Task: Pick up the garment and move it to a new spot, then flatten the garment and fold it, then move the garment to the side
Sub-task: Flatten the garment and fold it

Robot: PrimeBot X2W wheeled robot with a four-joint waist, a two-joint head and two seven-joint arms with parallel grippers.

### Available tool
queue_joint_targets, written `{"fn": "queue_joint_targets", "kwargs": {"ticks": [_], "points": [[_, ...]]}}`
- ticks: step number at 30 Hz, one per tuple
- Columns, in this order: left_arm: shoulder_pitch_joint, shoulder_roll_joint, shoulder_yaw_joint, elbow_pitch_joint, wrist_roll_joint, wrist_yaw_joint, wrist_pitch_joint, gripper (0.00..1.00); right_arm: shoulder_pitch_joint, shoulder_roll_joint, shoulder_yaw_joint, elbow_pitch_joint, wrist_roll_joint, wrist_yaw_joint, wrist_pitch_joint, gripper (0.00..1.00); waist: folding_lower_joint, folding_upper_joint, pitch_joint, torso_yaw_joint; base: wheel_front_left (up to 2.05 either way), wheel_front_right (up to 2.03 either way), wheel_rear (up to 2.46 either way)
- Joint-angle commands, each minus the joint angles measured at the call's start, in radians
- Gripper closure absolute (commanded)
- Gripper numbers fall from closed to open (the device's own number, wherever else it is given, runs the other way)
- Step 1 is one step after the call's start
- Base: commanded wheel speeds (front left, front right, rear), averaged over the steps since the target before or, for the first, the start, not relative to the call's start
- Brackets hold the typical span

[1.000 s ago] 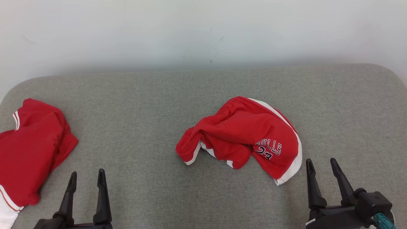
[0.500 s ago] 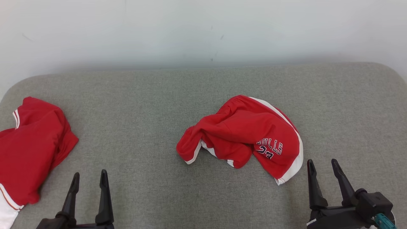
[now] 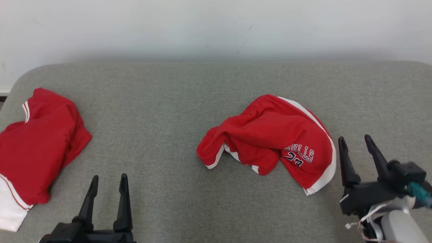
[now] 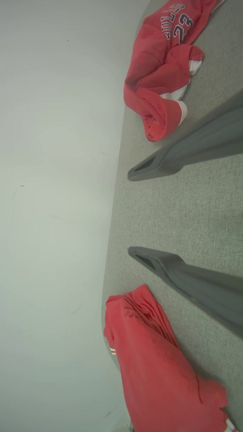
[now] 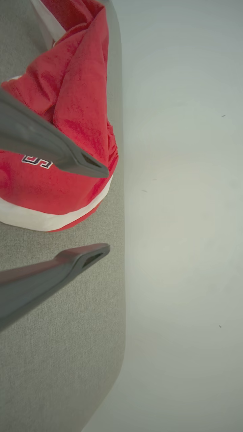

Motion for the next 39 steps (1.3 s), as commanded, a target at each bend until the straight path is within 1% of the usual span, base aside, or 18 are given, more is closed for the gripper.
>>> {"fn": "queue_joint_targets", "kwargs": {"ticks": [1, 5, 6, 7, 8, 9, 11, 17, 22, 23, 24, 25, 27, 30, 35, 39], "points": [[-0.015, 0.0, -0.008, 0.002, -0.007, -0.001, -0.003, 0.0, -0.044, -0.03, 0.003, 0.048, 0.003, -0.002, 0.019, 0.0, -0.0001, -0.0001, 0.019, 0.022, 0.0, 0.0, 0.0], [-0.028, 0.0, -0.024, 0.007, -0.016, 0.004, -0.003, 0.0, -0.118, -0.063, 0.014, 0.157, 0.02, -0.002, 0.047, 0.0, -0.0001, -0.0001, 0.037, 0.046, 0.0, 0.0, 0.0], [-0.028, 0.0, -0.024, 0.007, -0.016, 0.004, -0.003, 0.0, -0.118, -0.063, 0.014, 0.157, 0.02, -0.002, 0.047, 0.0, -0.0001, -0.0001, 0.037, 0.046, 0.0, 0.0, 0.0], [-0.034, 0.0, -0.031, 0.01, -0.018, 0.005, -0.003, 0.0, -0.149, -0.076, 0.02, 0.217, 0.028, -0.002, 0.055, 0.0, -0.0001, -0.0001, 0.045, 0.056, 0.0, 0.0, 0.0], [-0.037, 0.0, -0.035, 0.011, -0.02, 0.004, -0.003, 0.0, -0.166, -0.081, 0.022, 0.244, 0.033, -0.002, 0.054, 0.0, -0.0001, -0.0001, 0.05, 0.063, 0.0, 0.0, 0.0], [-0.037, 0.0, -0.035, 0.011, -0.02, 0.004, -0.003, 0.0, -0.166, -0.081, 0.022, 0.244, 0.033, -0.002, 0.054, 0.0, -0.0001, -0.0001, 0.05, 0.063, 0.0, 0.0, 0.0], [-0.04, 0.0, -0.042, 0.014, -0.023, 0.006, -0.003, 0.0, -0.192, -0.088, 0.027, 0.304, 0.044, -0.002, 0.057, 0.0, -0.0001, -0.0001, 0.059, 0.075, 0.0, 0.0, 0.0], [-0.059, 0.0, -0.058, 0.017, -0.028, 0.012, -0.003, 0.0, -0.256, -0.091, 0.046, 0.479, 0.074, -0.002, 0.053, 0.0, -0.0001, -0.0001, 0.078, 0.105, 0.0, 0.0, 0.0], [-0.064, 0.0, -0.052, 0.025, -0.029, 0.011, -0.003, 0.0, -0.284, -0.072, 0.077, 0.594, 0.111, -0.002, 0.048, 0.0, -0.0001, -0.0001, 0.082, 0.117, 0.0, 0.0, 0.0], [-0.063, 0.0, -0.05, 0.025, -0.029, 0.012, -0.003, 0.0, -0.286, -0.068, 0.087, 0.612, 0.117, -0.002, 0.049, 0.12, -0.0001, -0.0001, 0.081, 0.117, 0.0, 0.0, 0.0], [-0.062, 0.0, -0.049, 0.025, -0.029, 0.012, -0.003, 0.0, -0.285, -0.065, 0.098, 0.63, 0.123, -0.002, 0.052, 0.67, -0.0001, -0.0001, 0.079, 0.116, 0.0, 0.0, 0.0], [-0.06, 0.0, -0.047, 0.026, -0.029, 0.012, -0.003, 0.0, -0.287, -0.062, 0.105, 0.644, 0.134, -0.002, 0.053, 1.0, -0.0001, -0.0001, 0.078, 0.115, 0.0, 0.0, 0.0], [-0.056, 0.0, -0.044, 0.027, -0.029, 0.014, -0.003, 0.0, -0.297, -0.064, 0.117, 0.665, 0.149, -0.002, 0.047, 1.0, -0.0001, -0.0001, 0.074, 0.111, 0.0, 0.0, 0.0], [-0.057, 0.0, -0.043, 0.027, -0.03, 0.015, -0.003, 0.0, -0.329, -0.091, 0.123, 0.675, 0.168, -0.002, 0.021, 1.0, -0.0001, -0.0001, 0.069, 0.104, 0.0, 0.0, 0.0], [-0.06, 0.0, -0.044, 0.028, -0.034, 0.018, -0.003, 0.0, -0.402, -0.145, 0.122, 0.657, 0.17, -0.002, -0.011, 1.0, -0.0001, -0.0001, 0.059, 0.092, 0.0, 0.0, 0.0], [-0.055, 0.0, -0.045, 0.032, -0.036, 0.017, -0.003, 0.0, -0.474, -0.187, 0.127, 0.626, 0.15, -0.002, -0.02, 1.0, -0.0001, -0.0001, 0.048, 0.088, 0.0, 0.0, 0.0]]}}
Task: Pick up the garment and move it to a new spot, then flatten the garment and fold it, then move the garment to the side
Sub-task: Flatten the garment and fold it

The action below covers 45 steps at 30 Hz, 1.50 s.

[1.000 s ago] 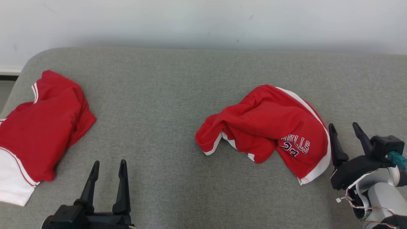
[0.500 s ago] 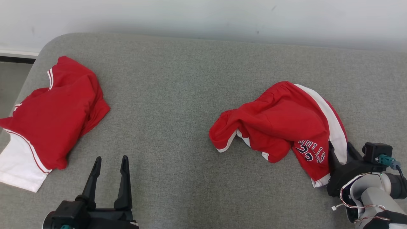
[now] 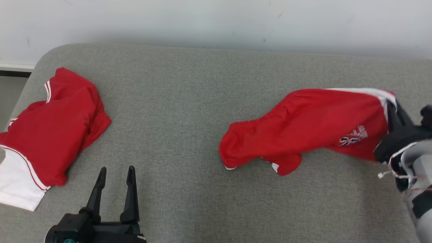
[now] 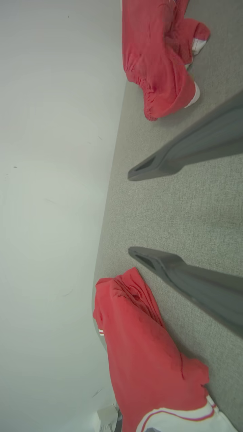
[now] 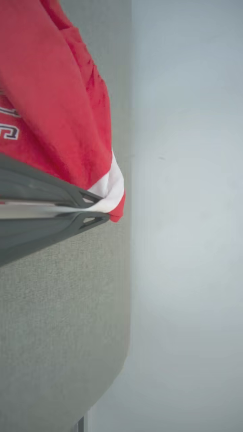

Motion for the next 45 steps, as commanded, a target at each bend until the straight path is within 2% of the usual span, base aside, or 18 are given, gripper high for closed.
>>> {"fn": "queue_joint_targets", "kwargs": {"ticks": [1, 11, 18, 24, 32, 38, 45], "points": [[0.002, 0.0, -0.001, 0.002, -0.01, 0.001, -0.003, 0.0, -0.028, -0.014, 0.004, -0.014, -0.011, -0.002, -0.007, 1.0, -0.0001, -0.0001, -0.007, -0.002, 0.0, 0.0, 0.0], [0.014, 0.0, 0.006, 0.003, -0.006, -0.001, -0.003, 0.0, -0.242, -0.057, 0.033, -0.049, -0.048, -0.002, -0.009, 1.0, -0.0001, -0.0001, -0.033, 0.006, 0.0, 0.0, 0.0], [0.015, 0.0, 0.002, 0.004, -0.005, -0.003, -0.003, 0.0, -0.292, -0.008, 0.105, -0.098, -0.069, -0.002, -0.009, 1.0, -0.0001, -0.0001, -0.042, 0.013, 0.0, 0.0, 0.0], [0.031, 0.0, 0.001, 0.006, -0.013, 0.003, -0.003, 0.0, -0.147, 0.073, 0.188, -0.258, -0.092, -0.002, -0.007, 1.0, -0.0001, -0.0001, -0.066, 0.017, 0.0, 0.0, 0.0], [0.049, 0.0, 0.008, 0.001, -0.012, 0.004, -0.003, 0.0, 0.156, 0.164, 0.335, -0.449, -0.117, -0.002, -0.007, 1.0, -0.0001, -0.0001, -0.084, 0.008, 0.0, 0.0, 0.0], [0.043, 0.0, 0.007, 0.007, -0.012, 0.0, -0.003, 0.0, 0.336, 0.201, 0.395, -0.499, -0.102, -0.002, -0.007, 1.0, -0.0001, -0.0001, -0.078, -0.004, 0.0, 0.0, 0.0], [0.04, 0.0, -0.004, 0.02, -0.015, -0.006, -0.003, 0.0, 0.477, 0.246, 0.497, -0.469, -0.078, -0.002, -0.007, 1.0, -0.0001, -0.0001, -0.086, -0.015, 0.0, 0.0, 0.0]]}}
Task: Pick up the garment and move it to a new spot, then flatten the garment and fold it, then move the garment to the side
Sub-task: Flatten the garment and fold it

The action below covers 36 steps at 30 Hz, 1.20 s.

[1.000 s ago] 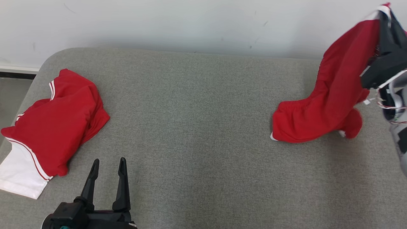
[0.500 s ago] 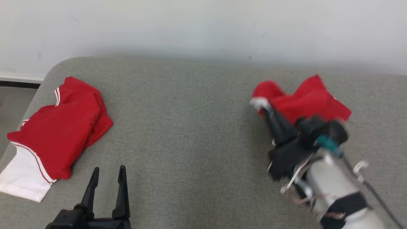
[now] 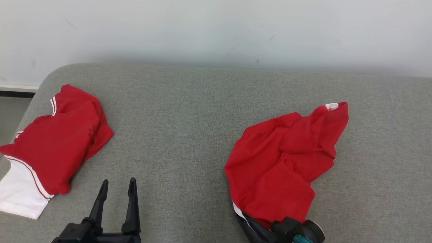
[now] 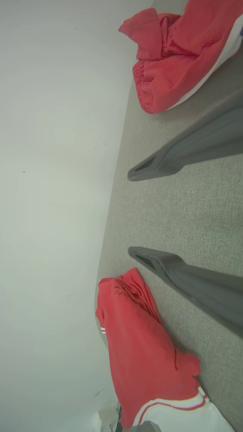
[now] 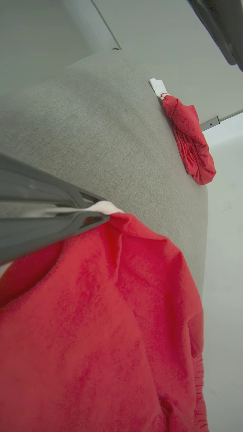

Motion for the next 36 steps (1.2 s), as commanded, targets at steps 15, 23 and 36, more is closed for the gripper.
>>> {"fn": "queue_joint_targets", "kwargs": {"ticks": [15, 23, 36], "points": [[0.019, 0.0, 0.006, 0.002, -0.007, -0.001, -0.003, 0.0, 0.045, -0.034, -0.147, -0.153, 0.044, -0.002, -0.001, 0.0, 0.0001, 0.0, -0.027, -0.049, 0.0, 0.0, 0.0], [0.021, 0.0, 0.028, -0.004, 0.009, -0.006, -0.003, 0.0, 0.124, -0.023, -0.389, -0.293, -0.014, -0.002, -0.001, 0.0, 0.0001, 0.0, -0.029, -0.075, 0.0, 0.0, 0.0], [0.052, 0.0, 0.053, -0.026, 0.058, -0.01, -0.003, 0.0, 0.275, 0.03, -0.652, -0.407, -0.064, -0.002, -0.001, 0.0, 0.0001, 0.0, -0.029, -0.104, 0.0, 0.0, 0.0]]}}
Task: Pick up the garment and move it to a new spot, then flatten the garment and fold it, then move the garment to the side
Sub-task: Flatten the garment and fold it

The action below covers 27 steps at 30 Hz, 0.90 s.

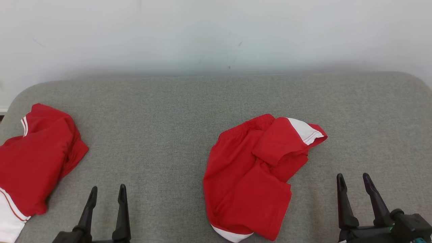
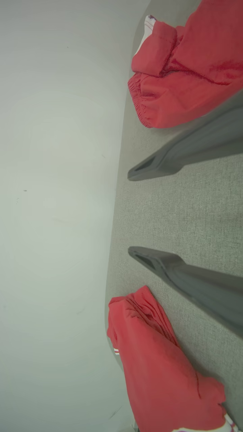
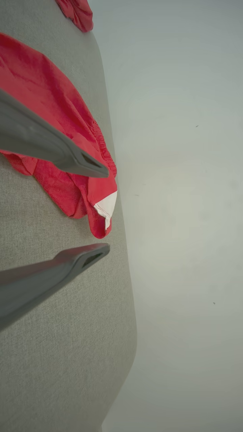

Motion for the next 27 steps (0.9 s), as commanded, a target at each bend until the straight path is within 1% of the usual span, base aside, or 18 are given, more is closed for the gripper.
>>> {"fn": "queue_joint_targets", "kwargs": {"ticks": [1, 14, 21, 24, 27], "points": [[0.018, 0.0, 0.006, -0.003, 0.018, -0.002, -0.003, 0.0, 0.016, 0.008, -0.007, -0.011, -0.01, -0.002, 0.0, 0.0, 0.0, 0.0, -0.001, -0.002, 0.0, 0.0, 0.0], [0.054, 0.0, 0.027, -0.006, 0.038, -0.003, -0.003, 0.0, 0.051, 0.035, -0.027, -0.007, -0.025, -0.002, 0.0, 0.0, 0.0, 0.0, -0.009, -0.006, 0.0, 0.0, 0.0], [-0.006, 0.007, 0.015, 0.002, 0.053, -0.006, -0.003, 0.0, 0.026, 0.038, -0.015, 0.014, -0.029, -0.002, 0.0, 0.0, 0.0, 0.0, 0.006, -0.017, 0.0, 0.0, 0.0], [-0.071, 0.034, -0.003, 0.026, 0.057, -0.008, -0.003, 0.0, 0.007, 0.036, -0.01, 0.023, -0.027, -0.002, 0.0, 0.0, 0.0, 0.0, 0.023, -0.034, 0.0, 0.0, 0.0], [-0.168, 0.085, -0.047, 0.066, 0.04, -0.007, -0.003, 0.0, -0.012, 0.036, -0.004, 0.029, -0.025, -0.002, 0.0, 0.0, 0.0, 0.0, 0.047, -0.062, 0.0, 0.0, 0.0]]}}
